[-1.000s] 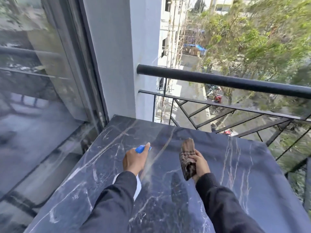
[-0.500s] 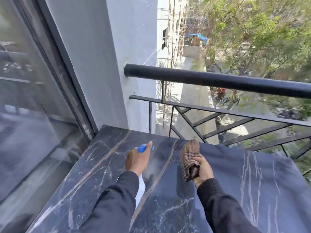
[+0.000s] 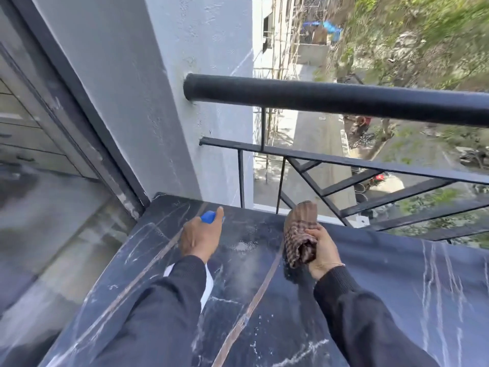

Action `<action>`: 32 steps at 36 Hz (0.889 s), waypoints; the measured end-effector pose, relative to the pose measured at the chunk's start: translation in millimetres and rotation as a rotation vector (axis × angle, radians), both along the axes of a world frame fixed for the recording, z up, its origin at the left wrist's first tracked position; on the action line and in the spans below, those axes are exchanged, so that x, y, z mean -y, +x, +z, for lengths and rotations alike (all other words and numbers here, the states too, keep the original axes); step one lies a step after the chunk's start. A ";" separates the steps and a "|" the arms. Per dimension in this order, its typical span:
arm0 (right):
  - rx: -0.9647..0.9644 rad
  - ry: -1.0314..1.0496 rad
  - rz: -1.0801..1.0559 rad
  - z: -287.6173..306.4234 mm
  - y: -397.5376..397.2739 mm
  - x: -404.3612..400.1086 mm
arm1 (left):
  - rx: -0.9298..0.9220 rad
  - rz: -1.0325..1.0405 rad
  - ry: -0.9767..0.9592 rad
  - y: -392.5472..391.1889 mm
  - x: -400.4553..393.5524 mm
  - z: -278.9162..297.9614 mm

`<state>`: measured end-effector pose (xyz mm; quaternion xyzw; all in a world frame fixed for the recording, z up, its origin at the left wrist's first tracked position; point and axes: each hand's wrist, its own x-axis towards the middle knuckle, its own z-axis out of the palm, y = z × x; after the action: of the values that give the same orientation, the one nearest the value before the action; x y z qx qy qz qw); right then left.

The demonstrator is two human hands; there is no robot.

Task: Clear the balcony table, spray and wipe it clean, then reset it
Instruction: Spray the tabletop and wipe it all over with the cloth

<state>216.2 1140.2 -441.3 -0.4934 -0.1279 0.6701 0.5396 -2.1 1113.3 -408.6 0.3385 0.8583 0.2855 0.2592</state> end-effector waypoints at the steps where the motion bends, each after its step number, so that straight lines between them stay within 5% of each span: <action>1: 0.022 0.007 0.010 0.0 -1.6 -1.3 | -0.003 0.005 0.011 -4.0 -1.2 -0.2; 14: 0.314 0.063 0.075 -14.1 -15.3 -9.5 | -0.122 0.038 0.004 -49.2 3.8 0.8; 27: 1.664 0.144 0.454 -26.3 -32.8 -4.0 | 0.117 0.180 0.201 -82.5 -4.2 1.3; 32: 1.775 0.074 0.437 -35.8 -45.9 -6.1 | 0.154 0.185 0.237 -90.4 -6.9 -6.4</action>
<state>170.3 1146.3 -477.0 -0.7746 -0.6079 0.1273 0.1197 -92.4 1120.2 -415.0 0.2634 0.8238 0.4324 0.2550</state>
